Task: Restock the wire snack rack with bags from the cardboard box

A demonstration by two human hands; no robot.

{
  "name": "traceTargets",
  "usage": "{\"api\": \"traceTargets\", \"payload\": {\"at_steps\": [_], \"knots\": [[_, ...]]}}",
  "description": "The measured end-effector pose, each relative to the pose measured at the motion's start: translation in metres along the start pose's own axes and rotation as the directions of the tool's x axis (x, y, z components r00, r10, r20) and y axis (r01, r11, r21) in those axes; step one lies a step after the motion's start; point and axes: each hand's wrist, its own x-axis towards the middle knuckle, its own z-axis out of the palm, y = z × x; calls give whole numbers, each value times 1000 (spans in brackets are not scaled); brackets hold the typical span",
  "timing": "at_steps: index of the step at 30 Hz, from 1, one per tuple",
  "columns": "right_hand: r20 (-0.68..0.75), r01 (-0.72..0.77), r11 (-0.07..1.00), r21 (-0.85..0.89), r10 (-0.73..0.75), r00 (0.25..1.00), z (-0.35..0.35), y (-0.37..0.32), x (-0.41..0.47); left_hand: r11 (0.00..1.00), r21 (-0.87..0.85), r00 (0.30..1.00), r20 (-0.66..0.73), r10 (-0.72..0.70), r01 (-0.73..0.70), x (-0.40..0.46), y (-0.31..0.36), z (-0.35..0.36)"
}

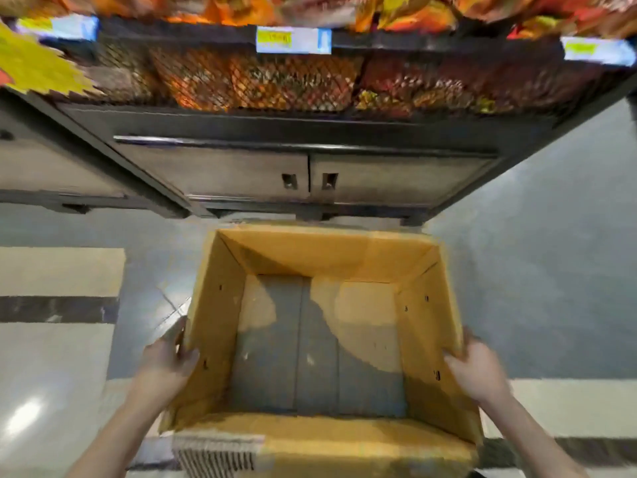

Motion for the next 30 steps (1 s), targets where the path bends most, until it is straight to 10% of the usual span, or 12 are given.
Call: {"api": "traceTargets", "payload": {"at_steps": [17, 30], "knots": [[-124, 132, 985, 110, -118, 985, 144, -26, 275, 979, 34, 976, -79, 204, -202, 257, 9, 170], [-181, 196, 977, 81, -179, 967, 140, -40, 294, 985, 22, 985, -16, 174, -174, 281, 14, 190]]}}
